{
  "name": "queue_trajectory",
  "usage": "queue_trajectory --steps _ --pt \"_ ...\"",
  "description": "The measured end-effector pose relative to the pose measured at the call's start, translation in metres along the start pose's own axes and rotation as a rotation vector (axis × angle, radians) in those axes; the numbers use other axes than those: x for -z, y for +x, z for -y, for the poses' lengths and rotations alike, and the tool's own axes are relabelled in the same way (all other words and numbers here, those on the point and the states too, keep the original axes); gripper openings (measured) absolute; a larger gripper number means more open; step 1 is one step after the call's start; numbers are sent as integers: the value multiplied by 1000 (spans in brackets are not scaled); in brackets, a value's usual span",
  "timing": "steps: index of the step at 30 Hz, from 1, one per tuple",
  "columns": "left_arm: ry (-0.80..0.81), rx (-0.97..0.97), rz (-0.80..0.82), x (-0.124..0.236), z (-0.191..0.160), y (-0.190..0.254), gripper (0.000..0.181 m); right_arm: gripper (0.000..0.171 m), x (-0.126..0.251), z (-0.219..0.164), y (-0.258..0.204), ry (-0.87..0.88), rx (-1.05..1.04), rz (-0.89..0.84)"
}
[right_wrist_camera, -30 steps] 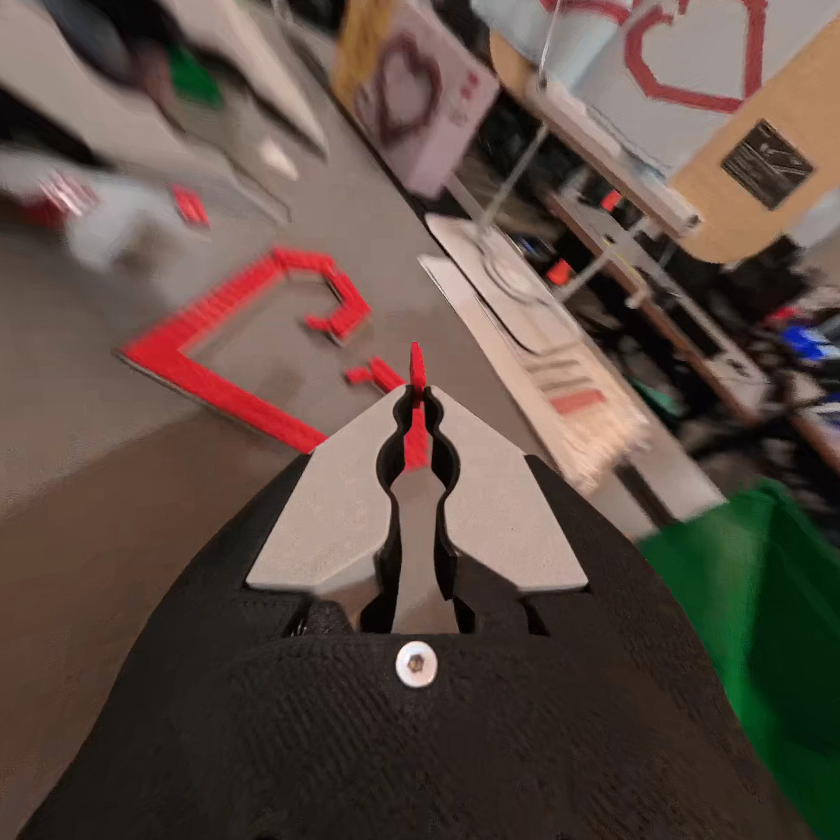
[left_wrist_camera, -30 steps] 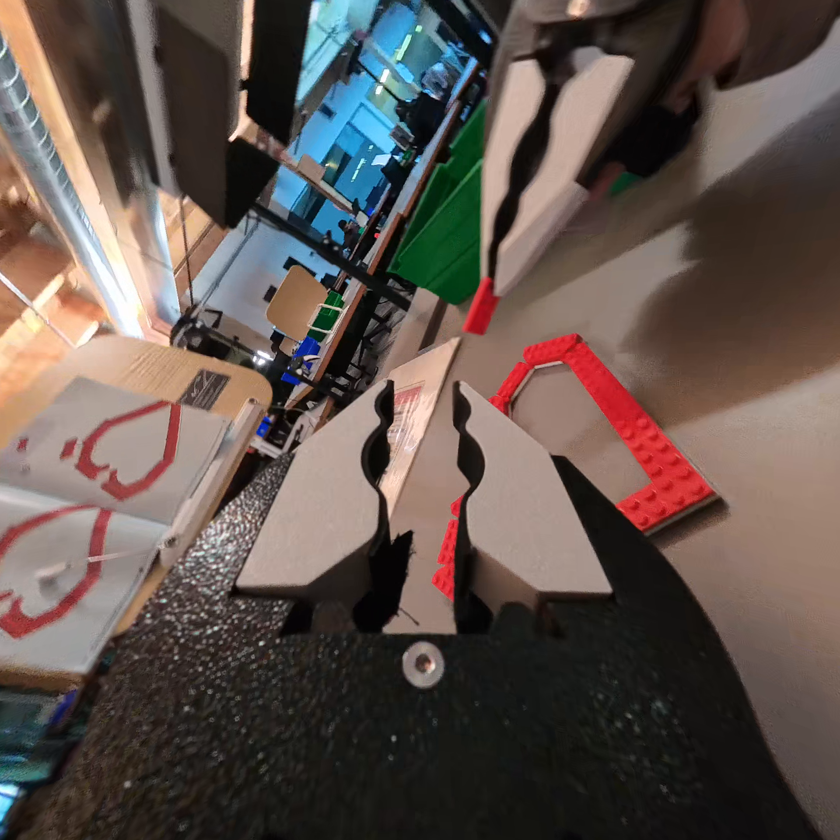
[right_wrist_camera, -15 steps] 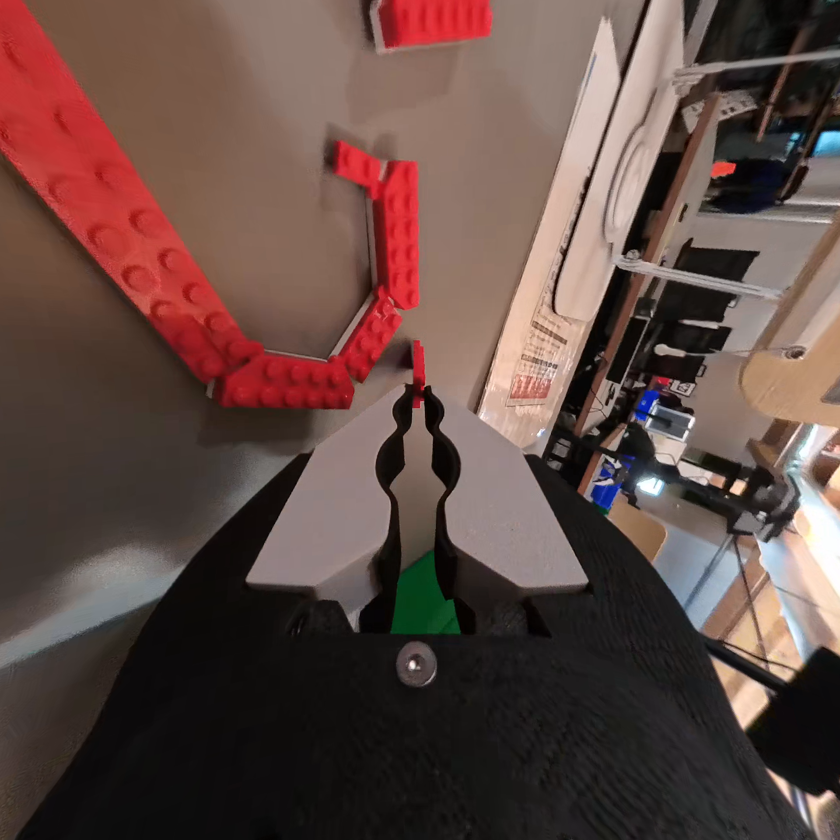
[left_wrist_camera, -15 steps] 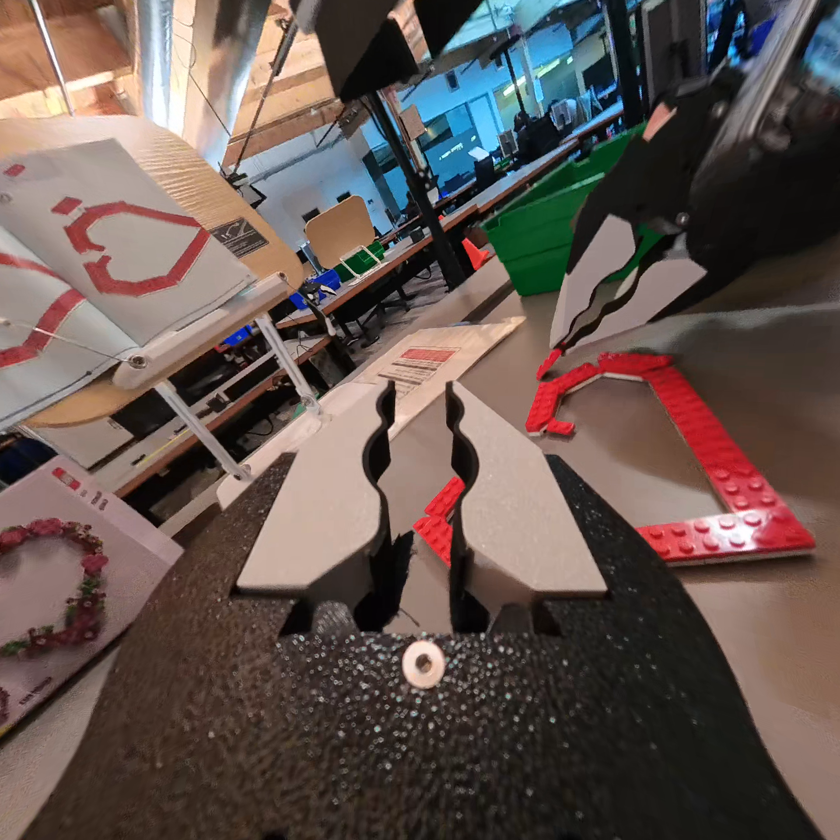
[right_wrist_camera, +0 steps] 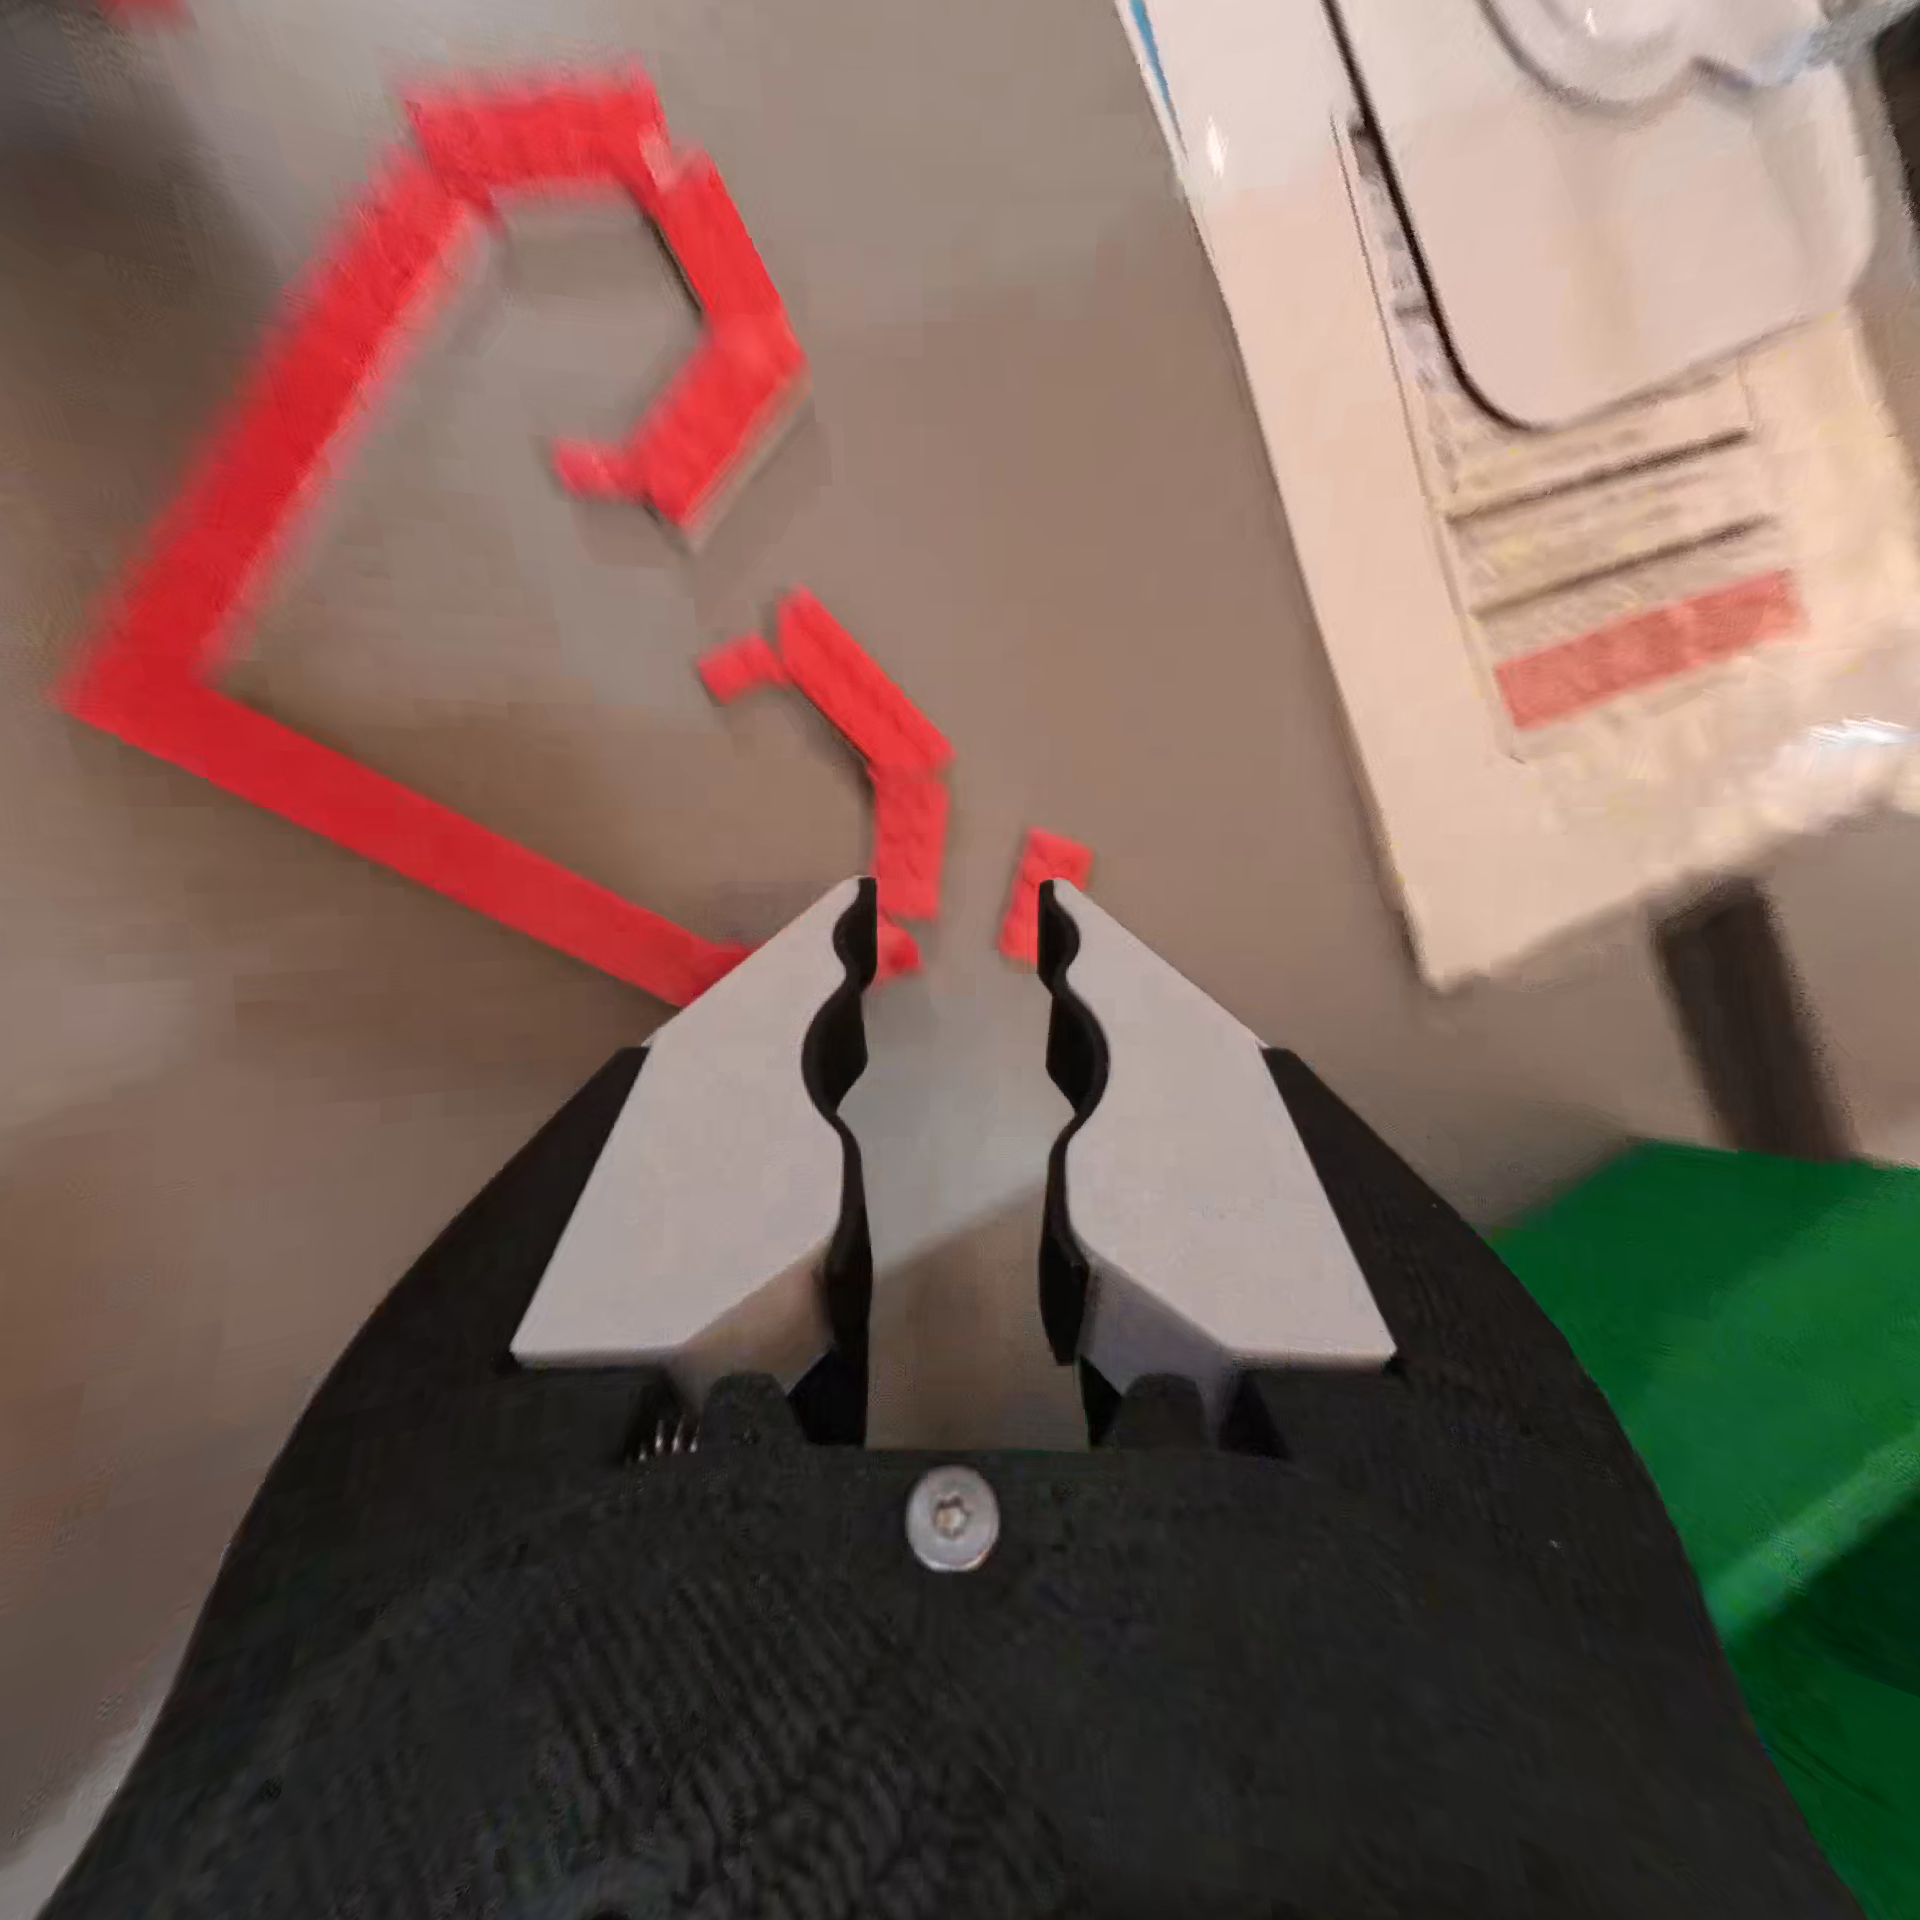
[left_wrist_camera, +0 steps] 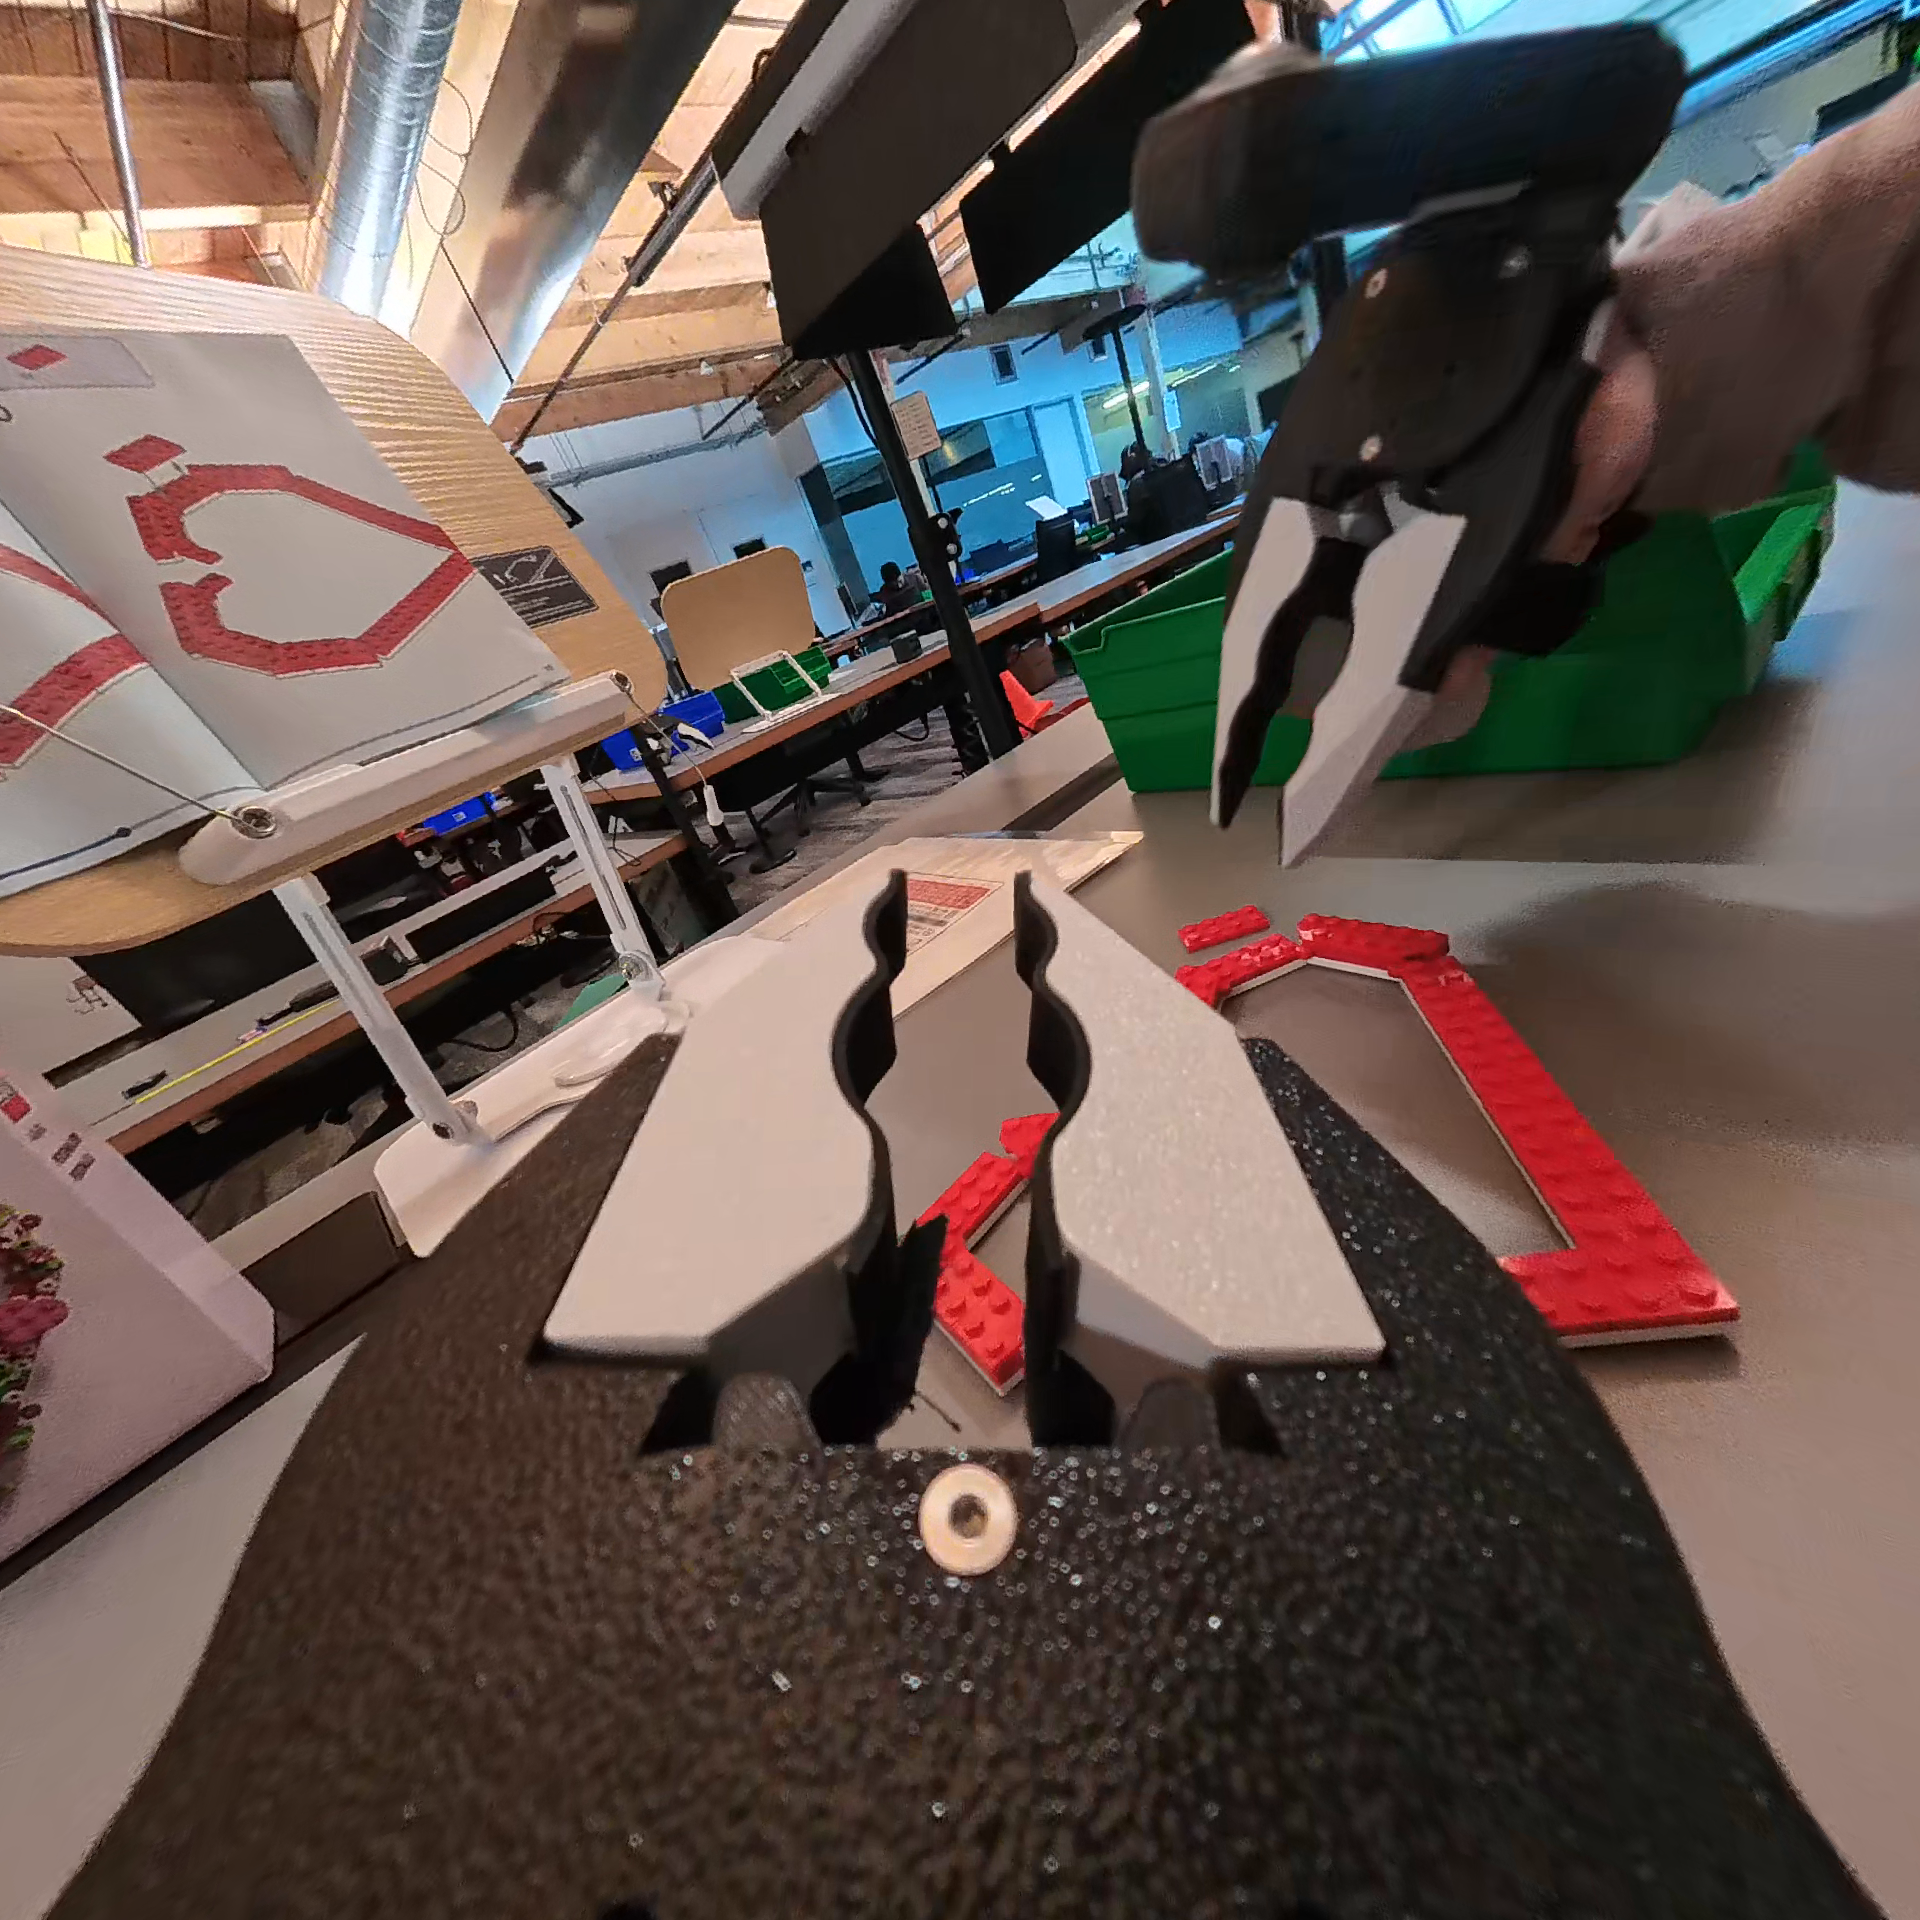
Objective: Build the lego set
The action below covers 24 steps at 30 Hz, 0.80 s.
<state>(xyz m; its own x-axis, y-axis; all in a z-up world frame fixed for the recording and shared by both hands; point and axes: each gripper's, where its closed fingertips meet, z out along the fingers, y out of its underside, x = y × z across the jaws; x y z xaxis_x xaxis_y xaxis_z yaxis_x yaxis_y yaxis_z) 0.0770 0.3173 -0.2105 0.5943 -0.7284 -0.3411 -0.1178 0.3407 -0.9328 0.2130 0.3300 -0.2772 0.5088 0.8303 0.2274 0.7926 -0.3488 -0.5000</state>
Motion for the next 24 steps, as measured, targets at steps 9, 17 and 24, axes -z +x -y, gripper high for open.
queue_trajectory --steps 9,17,24 --pt "11 47 -1 2 0 -4 18 31 -44 23 -29 34 249 165" --pt "-3 2 -98 -2 3 14 21 18 -51 14 -27 -94 263 319" --pt "-374 270 -383 -28 -24 28 33 17 -45 30 -32 33 414 258"
